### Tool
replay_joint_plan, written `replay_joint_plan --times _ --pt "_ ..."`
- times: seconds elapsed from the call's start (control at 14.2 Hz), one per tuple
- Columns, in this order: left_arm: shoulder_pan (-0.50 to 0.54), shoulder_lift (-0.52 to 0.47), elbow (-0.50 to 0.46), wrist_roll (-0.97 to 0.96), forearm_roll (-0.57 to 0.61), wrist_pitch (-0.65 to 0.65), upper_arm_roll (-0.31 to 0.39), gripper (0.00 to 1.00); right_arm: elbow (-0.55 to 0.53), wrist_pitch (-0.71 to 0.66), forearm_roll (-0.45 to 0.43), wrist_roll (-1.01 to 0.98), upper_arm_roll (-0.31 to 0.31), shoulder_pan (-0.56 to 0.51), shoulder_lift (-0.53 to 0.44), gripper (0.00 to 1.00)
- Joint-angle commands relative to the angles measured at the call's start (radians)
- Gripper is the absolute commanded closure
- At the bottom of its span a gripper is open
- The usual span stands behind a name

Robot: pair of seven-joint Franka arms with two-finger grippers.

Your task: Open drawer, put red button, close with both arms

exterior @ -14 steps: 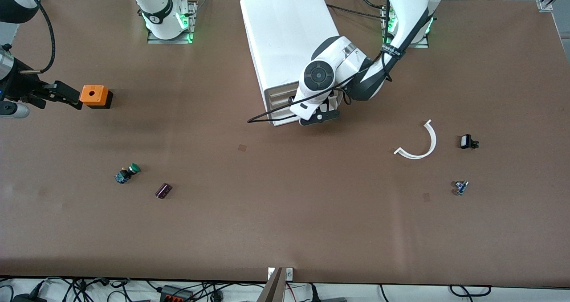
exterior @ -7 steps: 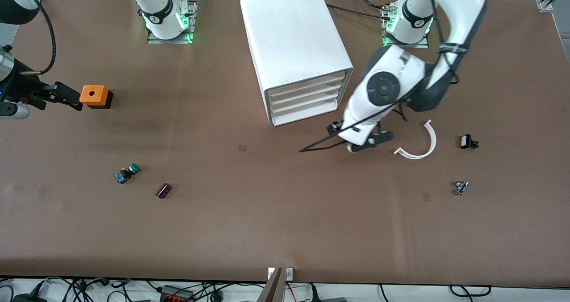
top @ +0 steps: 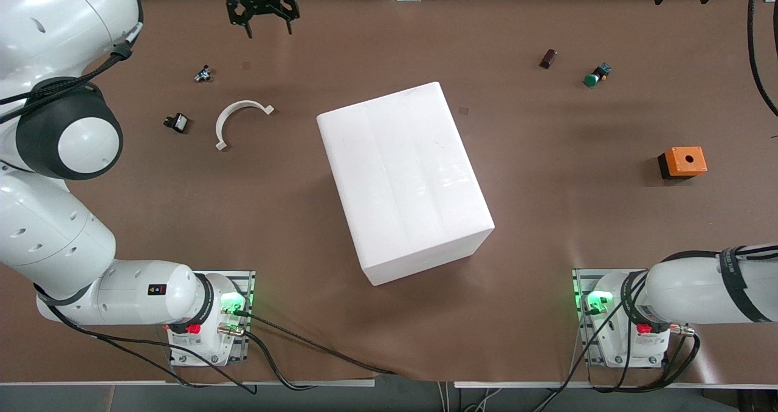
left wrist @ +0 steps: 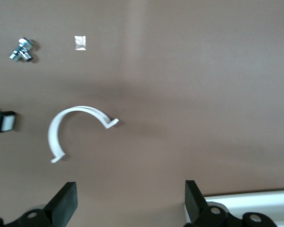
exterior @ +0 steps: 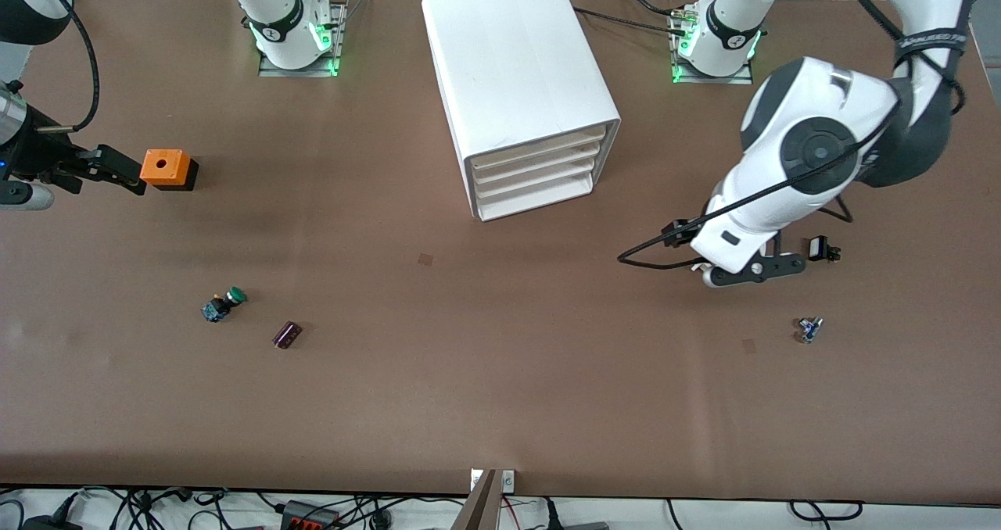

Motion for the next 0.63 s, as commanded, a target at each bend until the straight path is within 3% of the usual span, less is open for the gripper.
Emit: replay_joint_plan --times 0.0,0.14,0.28,0.42,0.56 --pt "0.068 -0.013 0.077 0.173 0.007 -0.112 -0.012 0.0 -0.011 0.009 -0.015 -0.005 0.006 -0.002 -0.01 0.0" --pt "0.102 -0.056 0.118 0.298 -0.014 -0.21 -0.006 0.0 -0.009 0.01 -0.015 -0.005 0.006 -0.003 -0.01 0.0" --pt "0.13 -0.145 0.096 0.417 -0.056 -0.246 0.048 0.0 -0.011 0.012 -0.017 -0.005 0.006 -0.004 -0.008 0.0" --pt "0.119 -0.272 -0.008 0.56 -0.158 -0.254 0.173 0.0 -0.011 0.01 -0.015 -0.005 0.006 -0.004 -0.008 0.0" --pt "0.107 -0.375 -0.137 0.629 -0.166 -0.226 0.223 0.0 -0.011 0.012 -0.017 -0.005 0.006 -0.004 -0.003 0.0"
